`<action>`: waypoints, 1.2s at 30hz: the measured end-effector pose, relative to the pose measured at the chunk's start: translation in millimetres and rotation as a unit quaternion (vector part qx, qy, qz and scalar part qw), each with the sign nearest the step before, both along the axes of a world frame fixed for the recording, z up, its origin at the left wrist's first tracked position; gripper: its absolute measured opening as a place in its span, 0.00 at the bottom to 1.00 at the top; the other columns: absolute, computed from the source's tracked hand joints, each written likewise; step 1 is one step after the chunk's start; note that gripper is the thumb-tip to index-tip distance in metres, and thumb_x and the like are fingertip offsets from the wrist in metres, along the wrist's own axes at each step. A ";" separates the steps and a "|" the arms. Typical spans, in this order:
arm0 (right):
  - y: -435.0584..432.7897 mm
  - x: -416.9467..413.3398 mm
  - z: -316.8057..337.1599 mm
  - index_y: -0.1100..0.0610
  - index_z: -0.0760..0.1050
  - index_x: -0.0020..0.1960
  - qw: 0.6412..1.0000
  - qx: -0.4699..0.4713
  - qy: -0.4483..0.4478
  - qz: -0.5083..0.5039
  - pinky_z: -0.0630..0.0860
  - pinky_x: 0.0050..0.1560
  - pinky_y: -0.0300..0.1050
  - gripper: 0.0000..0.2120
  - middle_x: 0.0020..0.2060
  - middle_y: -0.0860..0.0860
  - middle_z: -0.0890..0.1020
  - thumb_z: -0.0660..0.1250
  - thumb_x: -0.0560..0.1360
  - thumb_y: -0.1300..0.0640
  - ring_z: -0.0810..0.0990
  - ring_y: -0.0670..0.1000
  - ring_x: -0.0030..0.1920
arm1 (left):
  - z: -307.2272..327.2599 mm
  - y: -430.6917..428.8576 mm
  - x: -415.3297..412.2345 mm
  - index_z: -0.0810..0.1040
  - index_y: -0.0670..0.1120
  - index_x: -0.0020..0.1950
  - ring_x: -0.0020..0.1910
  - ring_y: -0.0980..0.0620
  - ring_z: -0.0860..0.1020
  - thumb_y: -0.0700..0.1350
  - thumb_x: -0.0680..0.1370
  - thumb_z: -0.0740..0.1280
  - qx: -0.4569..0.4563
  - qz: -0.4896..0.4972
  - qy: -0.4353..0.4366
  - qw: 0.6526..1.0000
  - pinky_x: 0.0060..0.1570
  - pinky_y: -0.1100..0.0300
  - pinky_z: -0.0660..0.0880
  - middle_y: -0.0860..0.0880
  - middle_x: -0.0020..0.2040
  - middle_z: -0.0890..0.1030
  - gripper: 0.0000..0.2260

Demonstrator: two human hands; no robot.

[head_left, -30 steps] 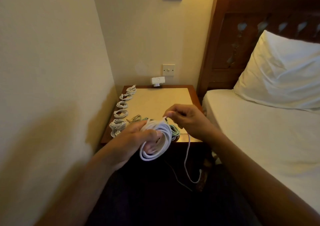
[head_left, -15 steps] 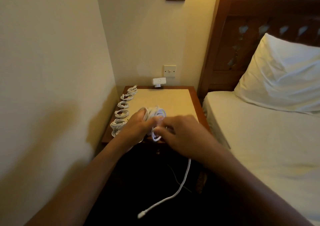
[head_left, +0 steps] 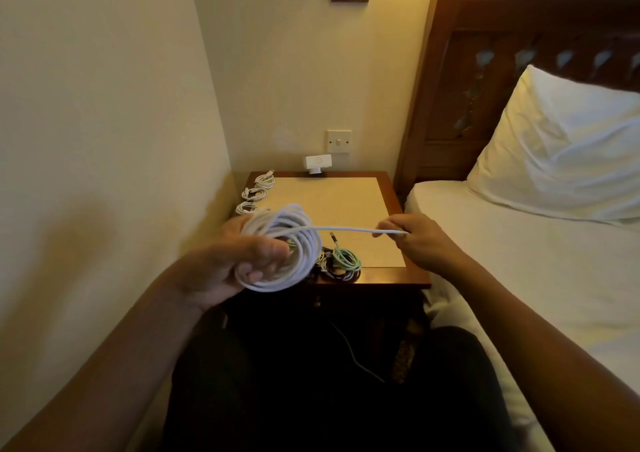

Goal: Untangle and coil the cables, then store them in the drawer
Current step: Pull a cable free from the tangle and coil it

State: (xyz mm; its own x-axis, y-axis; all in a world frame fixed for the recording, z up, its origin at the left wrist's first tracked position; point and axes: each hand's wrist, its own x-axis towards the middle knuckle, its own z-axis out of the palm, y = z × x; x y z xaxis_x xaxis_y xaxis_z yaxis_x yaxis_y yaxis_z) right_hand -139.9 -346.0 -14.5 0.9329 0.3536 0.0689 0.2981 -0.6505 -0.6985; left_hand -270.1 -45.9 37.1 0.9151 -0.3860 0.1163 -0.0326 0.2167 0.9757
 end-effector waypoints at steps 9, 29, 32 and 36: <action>-45.4 -18.5 -42.0 0.47 0.83 0.50 0.990 -0.115 0.079 0.003 0.80 0.54 0.49 0.07 0.46 0.47 0.83 0.67 0.82 0.48 0.81 0.51 0.50 | -39.9 30.6 34.4 0.73 0.48 0.28 0.21 0.58 0.64 0.34 0.72 0.65 -0.151 0.282 0.100 0.942 0.27 0.67 0.64 0.54 0.20 0.63 0.14; 22.9 -71.9 12.5 0.46 0.83 0.52 0.986 0.104 -0.049 0.117 0.77 0.41 0.37 0.05 0.42 0.42 0.84 0.67 0.81 0.51 0.82 0.41 0.43 | -41.6 -11.0 -8.6 0.77 0.34 0.39 0.29 0.48 0.72 0.53 0.76 0.74 0.284 0.041 0.105 0.952 0.34 0.64 0.73 0.40 0.30 0.74 0.21; 24.5 -60.9 13.7 0.44 0.82 0.53 0.989 0.081 -0.080 0.095 0.80 0.44 0.44 0.06 0.44 0.42 0.84 0.66 0.82 0.50 0.82 0.45 0.45 | -41.6 -18.7 -14.5 0.80 0.40 0.41 0.23 0.52 0.68 0.49 0.76 0.74 0.179 0.000 0.139 0.974 0.29 0.63 0.71 0.45 0.25 0.70 0.13; 35.6 -64.3 -20.5 0.43 0.81 0.55 0.997 0.027 -0.038 0.069 0.80 0.40 0.52 0.10 0.39 0.46 0.84 0.61 0.84 0.47 0.80 0.45 0.37 | -31.9 -25.2 0.8 0.76 0.38 0.40 0.22 0.54 0.69 0.46 0.78 0.69 -0.074 0.090 0.110 0.987 0.27 0.64 0.70 0.50 0.23 0.67 0.12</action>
State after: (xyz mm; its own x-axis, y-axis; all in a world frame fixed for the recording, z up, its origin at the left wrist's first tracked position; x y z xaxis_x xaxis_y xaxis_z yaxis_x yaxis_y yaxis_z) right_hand -204.2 -310.4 -35.0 0.8670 0.4721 0.1596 0.4355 -0.5620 -0.7032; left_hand -269.3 -71.1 5.1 0.9768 -0.2080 -0.0507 0.1261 0.3675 0.9214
